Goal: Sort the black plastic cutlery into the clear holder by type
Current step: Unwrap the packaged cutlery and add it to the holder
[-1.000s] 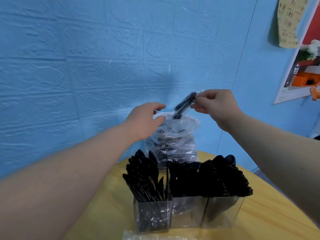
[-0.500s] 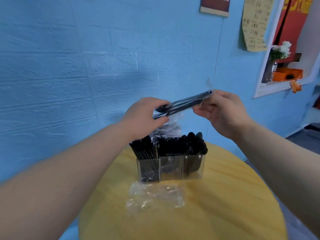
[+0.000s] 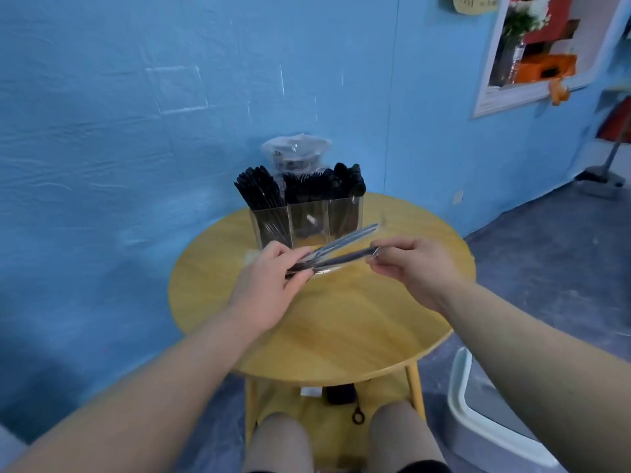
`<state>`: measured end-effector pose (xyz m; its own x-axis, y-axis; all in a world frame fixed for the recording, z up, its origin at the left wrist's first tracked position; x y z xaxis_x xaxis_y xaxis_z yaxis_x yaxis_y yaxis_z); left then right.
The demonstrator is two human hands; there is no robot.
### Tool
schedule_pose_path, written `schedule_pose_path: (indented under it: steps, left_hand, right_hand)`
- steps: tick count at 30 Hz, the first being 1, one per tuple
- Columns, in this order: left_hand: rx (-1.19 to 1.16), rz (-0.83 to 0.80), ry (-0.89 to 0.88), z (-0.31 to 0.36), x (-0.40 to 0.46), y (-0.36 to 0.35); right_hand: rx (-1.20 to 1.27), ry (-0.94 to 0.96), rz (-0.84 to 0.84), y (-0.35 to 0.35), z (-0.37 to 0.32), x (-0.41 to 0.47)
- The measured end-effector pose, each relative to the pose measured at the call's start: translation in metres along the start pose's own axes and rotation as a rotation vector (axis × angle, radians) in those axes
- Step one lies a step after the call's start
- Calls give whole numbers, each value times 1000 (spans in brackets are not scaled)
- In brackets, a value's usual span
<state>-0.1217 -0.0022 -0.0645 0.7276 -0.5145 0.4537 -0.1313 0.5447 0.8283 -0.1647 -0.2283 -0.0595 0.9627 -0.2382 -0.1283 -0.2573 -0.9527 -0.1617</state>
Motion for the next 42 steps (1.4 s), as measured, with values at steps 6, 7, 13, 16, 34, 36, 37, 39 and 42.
schedule_pose_path:
  steps: [6,7,13,16,34,36,37,39,42]
  left_hand:
    - [0,80,30,-4,-20,-12]
    - [1,88,40,-6,-21,-13]
    - [73,13,89,-14,-29,-22]
    - [122,-113,128,-17,-35,-31]
    - [61,14,-66,13,6,-16]
    - [-8,17,-84,10,0,-13]
    - [-22,21,-64,6,-4,-12]
    - [45,36,-19,-3,-14,-13]
    - [187,8,66,-22,-27,-19]
  right_hand:
    - [21,19,175,23,19,-6]
    - [25,27,216,25,18,-6]
    - [-112,132,492,32,17,-6]
    - [-145,139,545,33,21,-9]
    - [202,201,3,-26,-23,-28]
    - [148,183,-22,-29,-18,-27]
    - [85,177,2,-27,-14,-25]
    - [-116,173,121,-20,-5,-22]
    - [-387,180,287,-15,8,-21]
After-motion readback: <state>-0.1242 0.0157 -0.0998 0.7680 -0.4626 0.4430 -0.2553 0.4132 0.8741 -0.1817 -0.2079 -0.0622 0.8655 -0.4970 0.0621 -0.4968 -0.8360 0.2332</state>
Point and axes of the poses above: each hand's wrist, its own x-axis towards the middle knuckle, its own y-axis out of the back of the hand, z = x × y, the point moved 1 cm from there along x, towards the middle knuckle, and after that the axes turned 6 degrees about -y, right-handed, at the moved point
